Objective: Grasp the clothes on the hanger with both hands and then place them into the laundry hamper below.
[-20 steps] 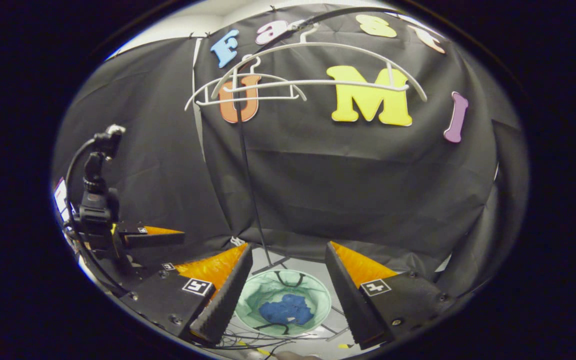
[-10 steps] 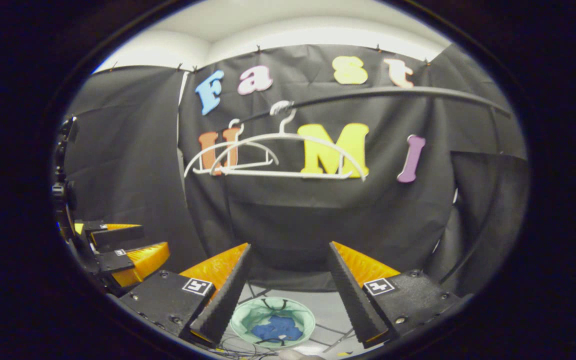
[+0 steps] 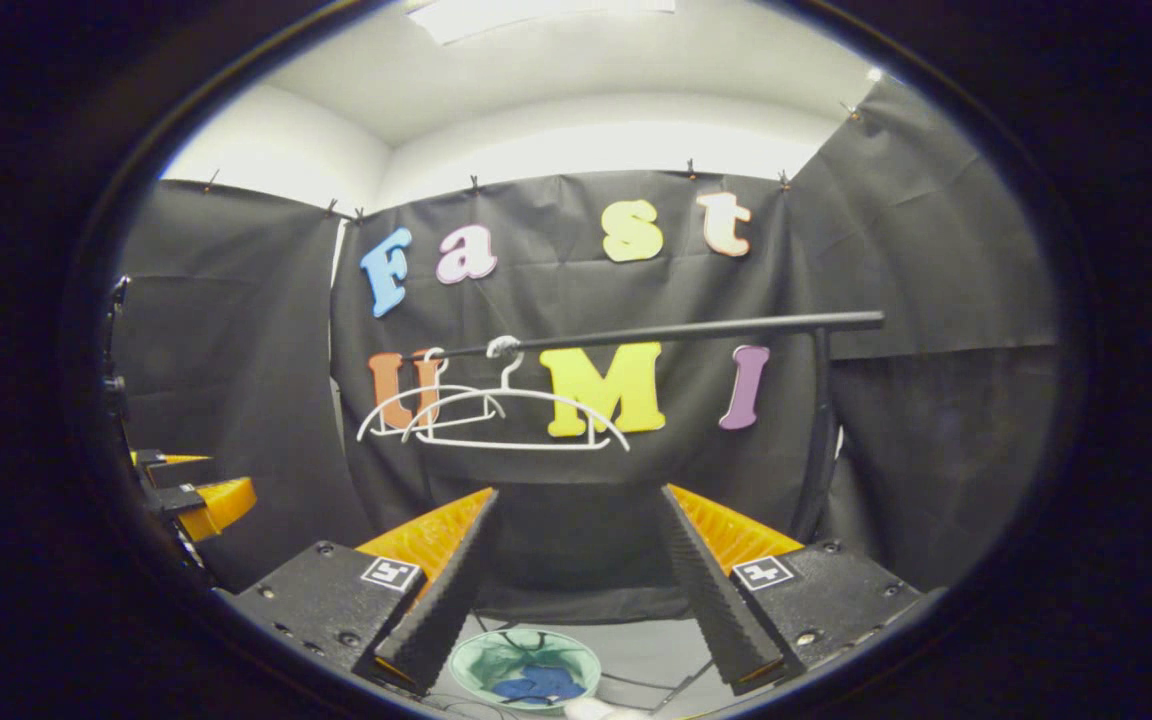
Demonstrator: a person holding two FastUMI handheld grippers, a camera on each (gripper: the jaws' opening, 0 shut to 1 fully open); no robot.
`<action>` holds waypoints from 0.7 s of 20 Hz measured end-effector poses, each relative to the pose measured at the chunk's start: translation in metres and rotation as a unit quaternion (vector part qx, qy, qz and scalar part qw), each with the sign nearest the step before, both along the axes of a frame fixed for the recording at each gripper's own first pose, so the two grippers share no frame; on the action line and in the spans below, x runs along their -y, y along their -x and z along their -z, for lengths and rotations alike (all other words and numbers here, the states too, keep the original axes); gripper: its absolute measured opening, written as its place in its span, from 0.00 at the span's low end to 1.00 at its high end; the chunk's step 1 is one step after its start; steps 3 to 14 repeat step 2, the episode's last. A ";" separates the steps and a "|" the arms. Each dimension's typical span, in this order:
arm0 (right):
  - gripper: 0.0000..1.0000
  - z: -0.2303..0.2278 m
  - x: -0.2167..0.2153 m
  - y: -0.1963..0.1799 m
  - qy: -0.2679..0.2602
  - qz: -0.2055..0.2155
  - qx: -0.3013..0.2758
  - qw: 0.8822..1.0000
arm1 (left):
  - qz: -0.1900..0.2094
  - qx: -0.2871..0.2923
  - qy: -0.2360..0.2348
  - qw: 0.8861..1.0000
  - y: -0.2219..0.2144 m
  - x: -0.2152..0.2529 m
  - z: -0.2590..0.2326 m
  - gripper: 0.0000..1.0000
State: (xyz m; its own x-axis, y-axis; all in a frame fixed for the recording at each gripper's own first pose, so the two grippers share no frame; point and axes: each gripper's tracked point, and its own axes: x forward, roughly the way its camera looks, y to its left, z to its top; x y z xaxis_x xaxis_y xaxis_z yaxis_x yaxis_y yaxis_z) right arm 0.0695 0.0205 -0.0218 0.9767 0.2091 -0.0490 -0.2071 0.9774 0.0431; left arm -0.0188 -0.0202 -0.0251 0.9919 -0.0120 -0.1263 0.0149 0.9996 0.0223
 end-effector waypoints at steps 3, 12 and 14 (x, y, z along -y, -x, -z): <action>0.99 -0.006 0.013 0.009 -0.007 -0.002 0.006 1.000 | -0.010 0.011 0.005 1.000 0.017 0.007 -0.013 0.99; 0.99 -0.006 0.013 0.009 -0.007 -0.002 0.006 1.000 | -0.010 0.011 0.005 1.000 0.017 0.007 -0.013 0.99; 0.99 -0.006 0.013 0.009 -0.007 -0.002 0.006 1.000 | -0.010 0.011 0.005 1.000 0.017 0.007 -0.013 0.99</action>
